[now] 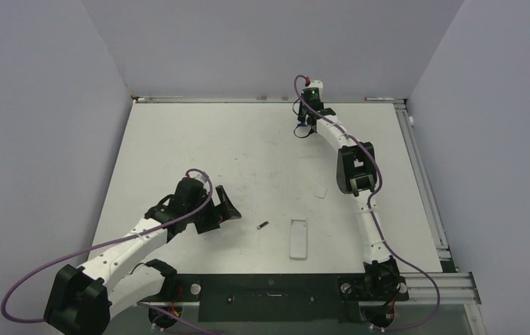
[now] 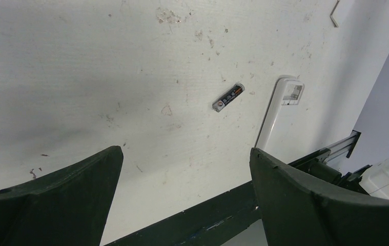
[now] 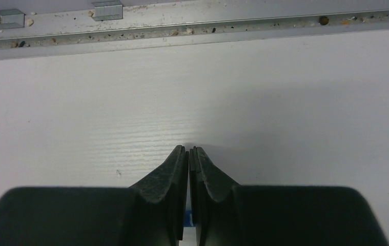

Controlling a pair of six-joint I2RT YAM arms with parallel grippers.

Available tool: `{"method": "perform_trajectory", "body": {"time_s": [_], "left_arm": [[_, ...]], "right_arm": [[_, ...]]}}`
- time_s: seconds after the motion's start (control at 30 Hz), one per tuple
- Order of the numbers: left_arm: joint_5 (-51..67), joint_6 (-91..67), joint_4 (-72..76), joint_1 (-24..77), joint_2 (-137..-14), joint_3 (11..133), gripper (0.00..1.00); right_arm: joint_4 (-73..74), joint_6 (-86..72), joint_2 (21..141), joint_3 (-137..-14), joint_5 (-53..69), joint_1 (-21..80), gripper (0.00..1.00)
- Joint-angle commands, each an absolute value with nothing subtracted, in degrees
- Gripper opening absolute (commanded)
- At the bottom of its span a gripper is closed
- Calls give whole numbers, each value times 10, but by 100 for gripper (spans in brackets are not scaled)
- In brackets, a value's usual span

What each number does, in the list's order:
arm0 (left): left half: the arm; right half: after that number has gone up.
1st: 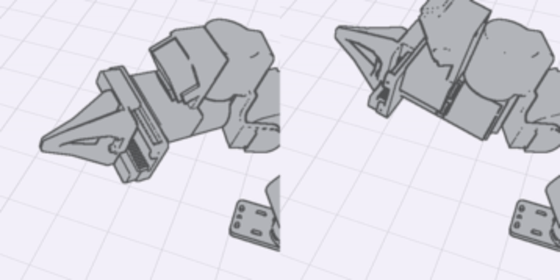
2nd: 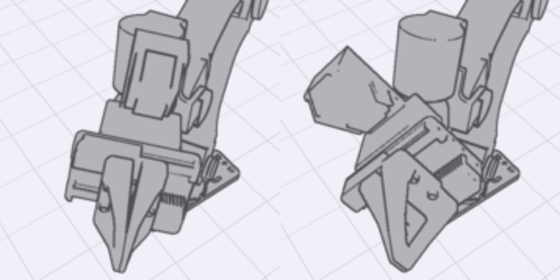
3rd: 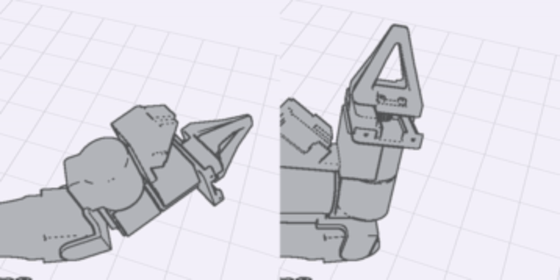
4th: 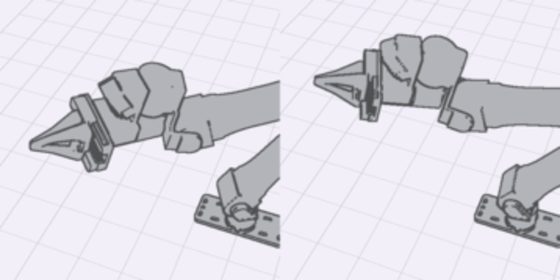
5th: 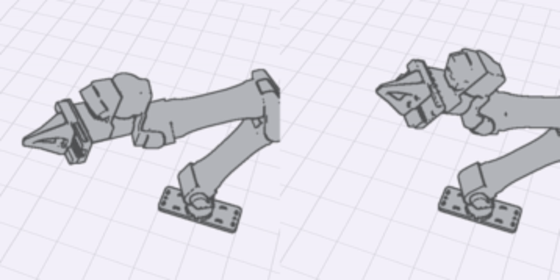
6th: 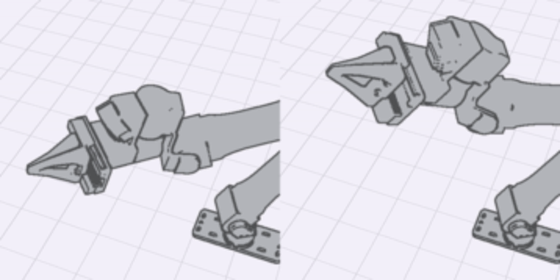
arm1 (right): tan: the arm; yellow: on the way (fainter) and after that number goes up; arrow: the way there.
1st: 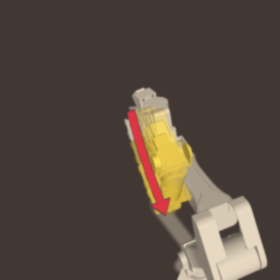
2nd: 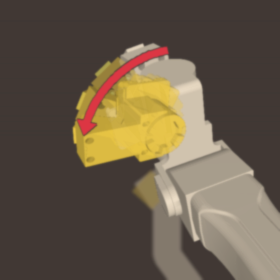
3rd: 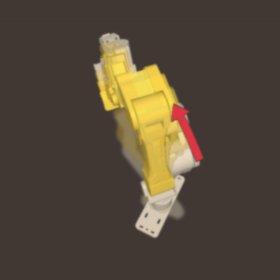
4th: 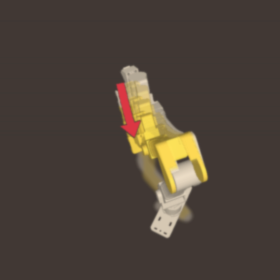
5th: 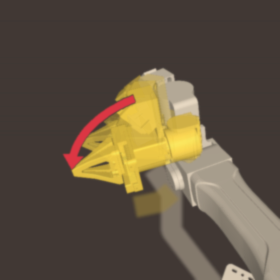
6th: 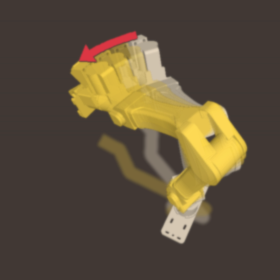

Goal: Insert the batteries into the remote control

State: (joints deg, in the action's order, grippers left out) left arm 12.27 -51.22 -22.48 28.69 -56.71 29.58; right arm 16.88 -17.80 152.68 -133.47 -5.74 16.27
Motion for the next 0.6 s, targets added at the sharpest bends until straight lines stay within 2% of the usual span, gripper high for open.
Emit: {"method": "perform_trajectory", "body": {"time_s": [0.0, 0.3, 0.57], "left_arm": [[151, -493, -188, 271, -570, 293, 92], [164, -491, -193, 260, -539, 281, 92], [161, -498, -219, 258, -493, 269, 92]], "right_arm": [[165, -181, 1517, -1348, -40, 167, 8], [189, -166, 1449, -1231, -35, 169, 8], [164, -148, 1363, -1076, -47, 188, 8]]}}
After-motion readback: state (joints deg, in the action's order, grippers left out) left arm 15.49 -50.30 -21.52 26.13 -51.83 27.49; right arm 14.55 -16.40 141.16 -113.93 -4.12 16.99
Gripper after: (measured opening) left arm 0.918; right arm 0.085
